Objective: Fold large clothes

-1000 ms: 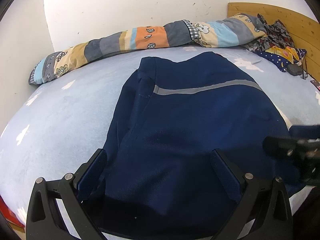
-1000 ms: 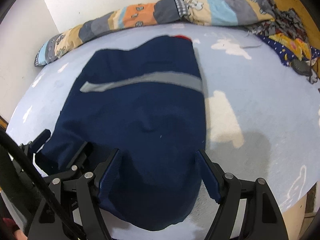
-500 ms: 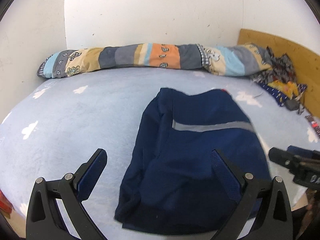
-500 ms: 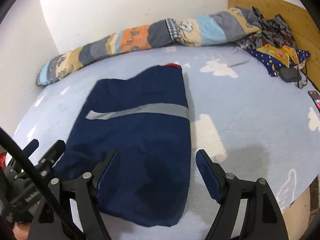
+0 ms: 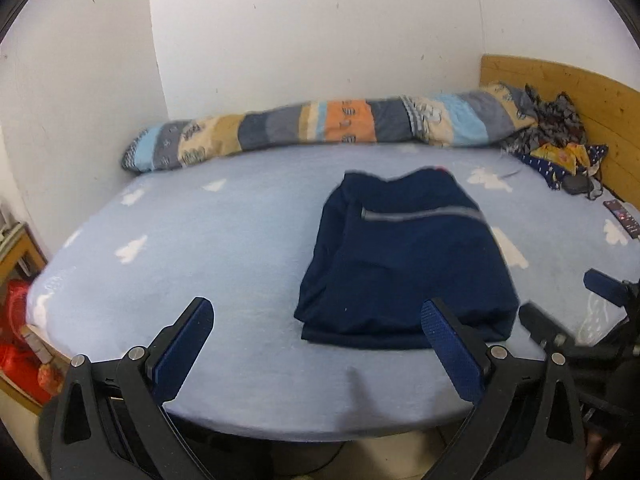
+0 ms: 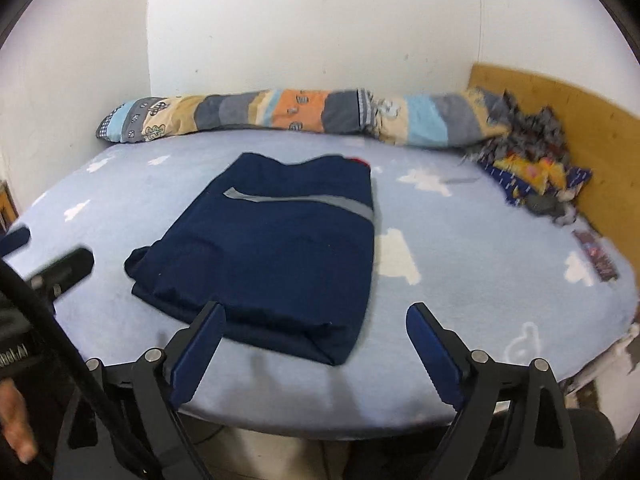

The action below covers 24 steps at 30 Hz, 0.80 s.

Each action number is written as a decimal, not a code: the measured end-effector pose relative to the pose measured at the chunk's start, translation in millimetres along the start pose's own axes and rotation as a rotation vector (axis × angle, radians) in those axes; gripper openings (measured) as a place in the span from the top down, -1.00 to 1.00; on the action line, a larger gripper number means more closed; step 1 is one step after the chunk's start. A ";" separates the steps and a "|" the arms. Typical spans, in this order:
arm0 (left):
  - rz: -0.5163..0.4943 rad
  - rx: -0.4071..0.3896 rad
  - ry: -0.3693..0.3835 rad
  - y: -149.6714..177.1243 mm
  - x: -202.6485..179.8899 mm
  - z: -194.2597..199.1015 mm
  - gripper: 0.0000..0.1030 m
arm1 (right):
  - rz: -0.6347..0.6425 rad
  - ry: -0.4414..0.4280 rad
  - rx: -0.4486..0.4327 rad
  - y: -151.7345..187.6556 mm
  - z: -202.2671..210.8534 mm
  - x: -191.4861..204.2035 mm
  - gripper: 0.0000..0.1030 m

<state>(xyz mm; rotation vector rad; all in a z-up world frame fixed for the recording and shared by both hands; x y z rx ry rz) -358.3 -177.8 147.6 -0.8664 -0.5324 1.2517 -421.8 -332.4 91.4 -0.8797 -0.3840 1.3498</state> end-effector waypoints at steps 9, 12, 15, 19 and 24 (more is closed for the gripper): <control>0.076 -0.134 -0.010 -15.9 5.4 5.4 -1.00 | 0.027 0.186 -0.172 -18.2 23.7 -4.4 -0.98; 0.116 -0.058 -0.018 -24.9 8.5 -25.3 -1.00 | -0.016 0.135 -0.144 -28.1 6.9 -16.1 -0.98; 0.089 -0.098 -0.077 -37.7 3.2 -43.6 -1.00 | 0.039 0.162 -0.133 -51.7 -11.0 -19.0 -0.98; -0.039 -0.080 -0.094 -51.3 -10.5 -75.7 -1.00 | 0.111 0.170 -0.163 -84.7 -32.2 -24.1 -0.98; -0.094 0.023 -0.197 -57.1 -2.6 -132.1 -1.00 | 0.093 0.106 -0.142 -120.9 -86.4 -39.3 -0.98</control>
Point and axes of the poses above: each gripper's, at about its wrist camera, not at the fingertips, and z roughly against the way its jaws point, x to its left, y to its underside, the point moved 4 cm from there along -z, roughly the way its jaws point, and after that the axes turned 15 degrees about z, right-handed, at the moved point
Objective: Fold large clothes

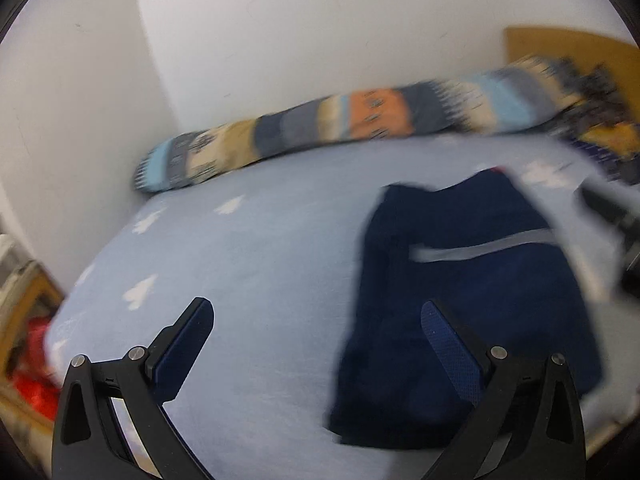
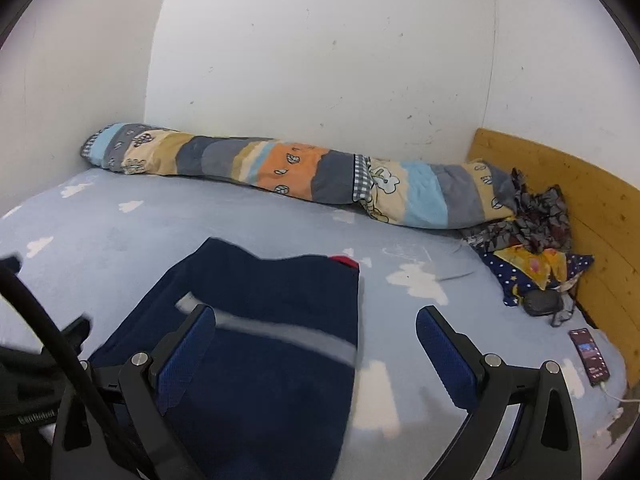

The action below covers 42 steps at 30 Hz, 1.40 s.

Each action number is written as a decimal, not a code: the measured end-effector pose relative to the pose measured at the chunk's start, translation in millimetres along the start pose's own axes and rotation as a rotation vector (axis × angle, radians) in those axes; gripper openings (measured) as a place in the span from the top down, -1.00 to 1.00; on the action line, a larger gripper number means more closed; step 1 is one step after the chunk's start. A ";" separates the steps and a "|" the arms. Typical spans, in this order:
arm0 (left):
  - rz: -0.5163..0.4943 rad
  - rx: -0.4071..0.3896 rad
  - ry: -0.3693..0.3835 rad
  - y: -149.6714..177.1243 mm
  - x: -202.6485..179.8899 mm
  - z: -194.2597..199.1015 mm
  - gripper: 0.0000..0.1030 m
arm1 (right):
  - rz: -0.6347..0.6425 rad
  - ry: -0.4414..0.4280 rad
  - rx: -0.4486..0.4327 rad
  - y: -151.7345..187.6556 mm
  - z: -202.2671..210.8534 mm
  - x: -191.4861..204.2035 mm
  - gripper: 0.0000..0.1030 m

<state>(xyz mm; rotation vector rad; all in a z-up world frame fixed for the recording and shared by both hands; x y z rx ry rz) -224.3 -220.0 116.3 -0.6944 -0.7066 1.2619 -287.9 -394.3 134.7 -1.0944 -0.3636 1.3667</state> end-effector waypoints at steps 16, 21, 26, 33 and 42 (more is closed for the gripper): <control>0.079 0.193 0.036 23.6 12.4 11.2 -1.00 | -0.138 -0.032 0.130 36.3 38.3 -20.0 -0.98; 0.223 0.126 0.066 13.7 41.4 38.3 -1.00 | -0.181 -0.063 0.044 31.9 75.1 -20.2 -0.98; 0.302 0.164 0.081 21.8 50.5 35.7 -1.00 | -0.190 -0.084 0.041 32.3 78.2 -7.5 -0.98; 0.209 0.081 0.001 36.5 41.5 51.0 -1.00 | -0.153 -0.065 0.018 36.5 95.6 18.2 -0.98; 0.125 0.016 0.104 48.7 29.8 86.7 -1.00 | -0.158 -0.020 0.016 53.7 115.6 25.1 -0.98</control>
Point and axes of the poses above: each gripper's, at about its wrist camera, not at the fingertips, and z roughly against the way its jaws point, x to its left, y to its underside, the point moved 4 cm from there along -z, roughly the way its jaws point, and after that the axes turned 15 degrees about z, right-handed, at the moved point
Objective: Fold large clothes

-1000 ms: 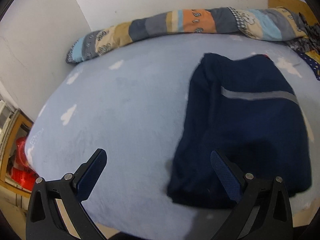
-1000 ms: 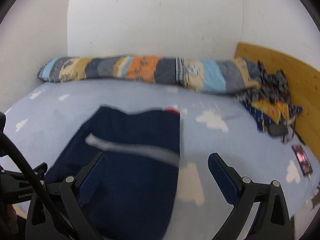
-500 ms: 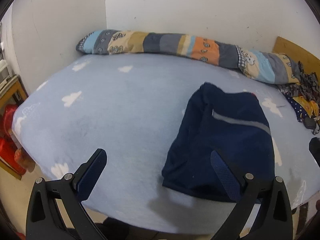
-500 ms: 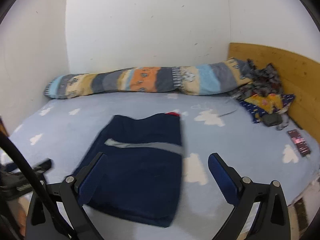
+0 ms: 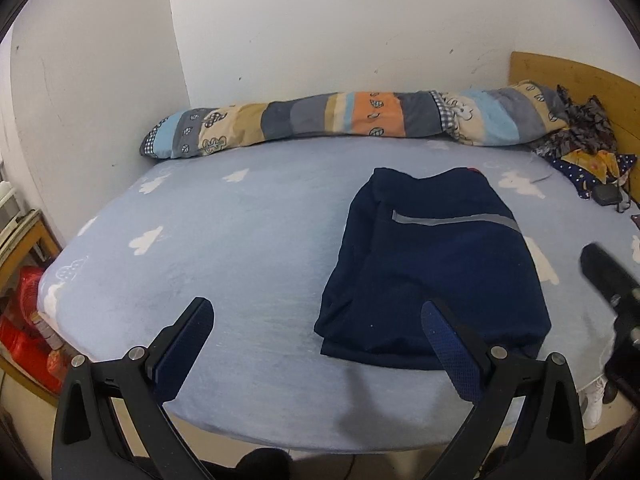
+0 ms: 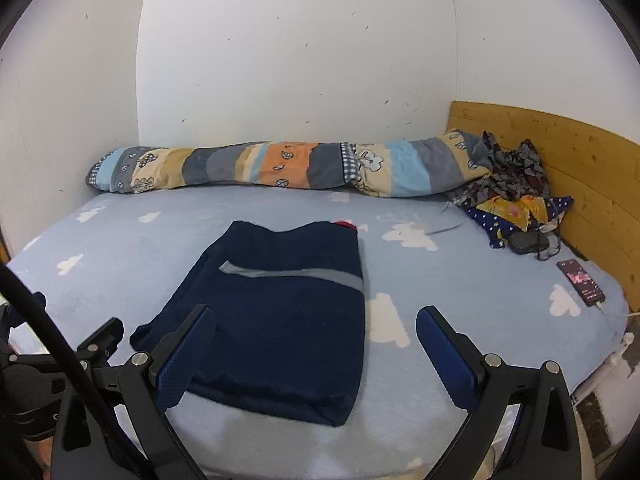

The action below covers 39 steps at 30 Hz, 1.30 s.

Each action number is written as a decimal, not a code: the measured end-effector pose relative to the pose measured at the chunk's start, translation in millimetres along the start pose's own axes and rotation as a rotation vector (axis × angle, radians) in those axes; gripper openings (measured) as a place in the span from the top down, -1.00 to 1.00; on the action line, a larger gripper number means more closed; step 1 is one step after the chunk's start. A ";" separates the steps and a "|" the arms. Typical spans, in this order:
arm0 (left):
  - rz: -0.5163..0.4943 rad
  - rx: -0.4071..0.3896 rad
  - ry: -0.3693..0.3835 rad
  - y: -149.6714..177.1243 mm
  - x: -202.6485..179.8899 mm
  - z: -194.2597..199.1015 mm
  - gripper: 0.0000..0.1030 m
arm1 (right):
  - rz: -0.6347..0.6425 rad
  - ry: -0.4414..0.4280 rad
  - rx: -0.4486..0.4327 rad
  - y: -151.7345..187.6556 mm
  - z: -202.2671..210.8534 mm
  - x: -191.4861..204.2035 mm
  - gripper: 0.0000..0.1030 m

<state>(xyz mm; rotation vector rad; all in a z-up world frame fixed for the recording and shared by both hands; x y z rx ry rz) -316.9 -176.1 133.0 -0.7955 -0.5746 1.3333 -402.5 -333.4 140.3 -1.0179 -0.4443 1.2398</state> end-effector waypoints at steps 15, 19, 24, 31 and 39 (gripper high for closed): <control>-0.035 0.005 0.038 6.6 -13.3 7.5 -1.00 | 0.010 0.016 -0.026 2.5 13.3 13.5 -0.98; -0.049 0.012 0.040 7.8 -15.3 6.7 -1.00 | 0.031 0.024 -0.033 1.2 14.7 17.4 -0.99; -0.044 0.010 0.042 7.4 -14.5 7.8 -1.00 | 0.032 0.031 -0.044 0.5 15.9 15.6 -0.98; -0.033 0.014 0.040 5.2 -11.5 7.3 -1.00 | 0.023 0.046 -0.061 -0.8 18.6 11.6 -0.99; -0.034 0.019 0.029 4.9 -10.2 3.6 -1.00 | 0.015 0.048 -0.064 -2.2 19.0 9.9 -0.98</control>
Point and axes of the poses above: each gripper's, at about its wrist camera, not at the fingertips, and z roughly against the way its jaws point, x to its left, y to its underside, the point moved 4 cm from there along -z, roughly the way its jaws point, and after that the axes turned 15 degrees about z, right-handed, at the moved point
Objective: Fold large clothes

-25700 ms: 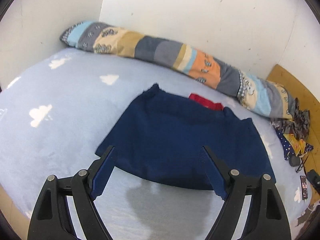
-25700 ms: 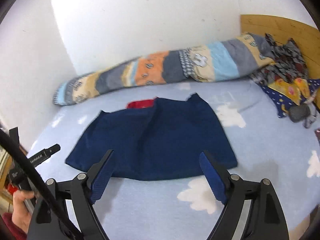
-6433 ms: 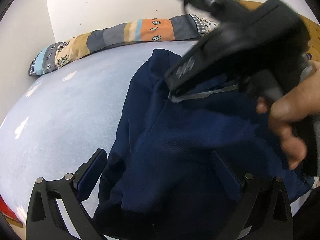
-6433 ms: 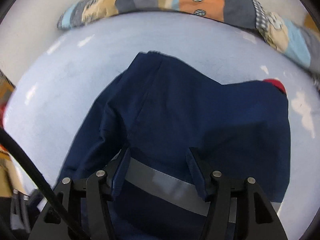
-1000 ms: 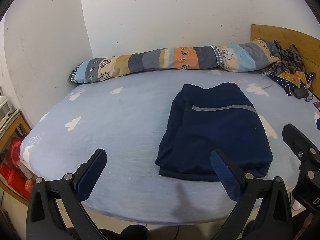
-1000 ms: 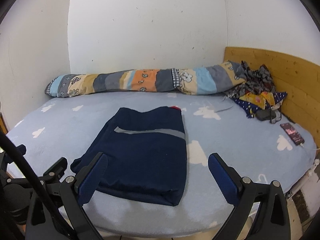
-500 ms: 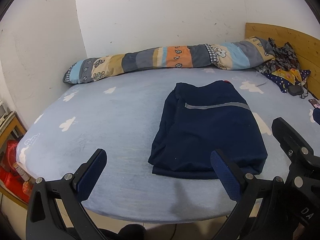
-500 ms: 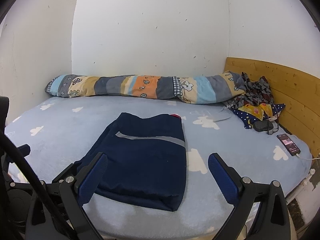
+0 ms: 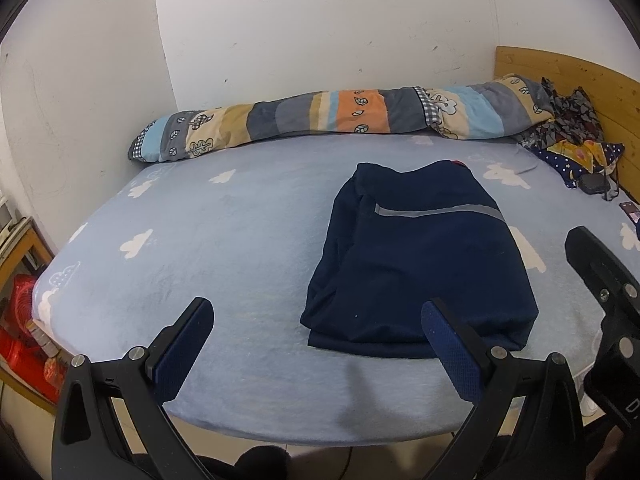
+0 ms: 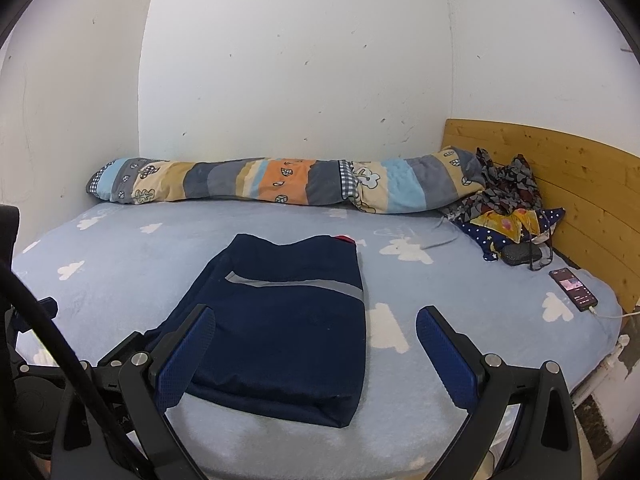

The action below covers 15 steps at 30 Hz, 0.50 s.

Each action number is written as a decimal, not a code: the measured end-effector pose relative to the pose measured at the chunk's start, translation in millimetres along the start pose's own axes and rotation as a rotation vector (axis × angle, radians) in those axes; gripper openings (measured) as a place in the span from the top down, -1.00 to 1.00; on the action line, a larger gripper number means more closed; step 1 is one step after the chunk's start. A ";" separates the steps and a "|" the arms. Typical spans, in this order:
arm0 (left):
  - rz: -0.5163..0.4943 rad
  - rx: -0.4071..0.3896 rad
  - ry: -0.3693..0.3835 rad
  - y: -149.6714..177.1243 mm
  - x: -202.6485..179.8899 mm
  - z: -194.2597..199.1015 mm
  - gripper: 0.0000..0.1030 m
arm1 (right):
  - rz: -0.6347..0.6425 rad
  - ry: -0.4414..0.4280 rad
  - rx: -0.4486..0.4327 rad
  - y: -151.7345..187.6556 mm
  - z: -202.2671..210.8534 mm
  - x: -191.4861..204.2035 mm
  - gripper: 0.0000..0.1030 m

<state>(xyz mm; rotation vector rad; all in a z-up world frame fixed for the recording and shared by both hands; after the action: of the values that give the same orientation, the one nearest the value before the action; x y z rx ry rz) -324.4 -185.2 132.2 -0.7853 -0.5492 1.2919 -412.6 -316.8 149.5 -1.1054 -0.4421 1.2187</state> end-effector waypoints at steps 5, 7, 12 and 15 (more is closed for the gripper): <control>-0.002 0.003 -0.002 1.4 -1.3 -0.7 -1.00 | -0.002 0.001 0.000 0.1 0.9 -0.3 -0.98; -0.001 0.001 -0.008 1.7 -0.7 -0.7 -1.00 | -0.002 0.001 0.000 0.5 0.5 -0.7 -0.99; 0.000 0.006 -0.009 2.6 0.2 -2.0 -1.00 | -0.009 0.004 0.002 1.5 0.4 -0.8 -0.99; 0.001 0.005 -0.010 2.6 0.5 -1.9 -1.00 | -0.010 0.005 0.002 1.8 0.9 -1.5 -0.98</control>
<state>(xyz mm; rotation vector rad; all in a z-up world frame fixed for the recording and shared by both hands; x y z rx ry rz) -324.5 -184.9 128.9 -0.7751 -0.5536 1.2981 -414.8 -317.9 148.8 -1.1034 -0.4415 1.2073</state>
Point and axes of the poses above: each gripper's, at about its wrist camera, not at the fingertips, and z roughly against the way its jaws point, x to its left, y to its underside, the point moved 4 cm from there along -z, roughly the way its jaws point, and after that the axes turned 15 degrees about z, right-handed, at the moved point
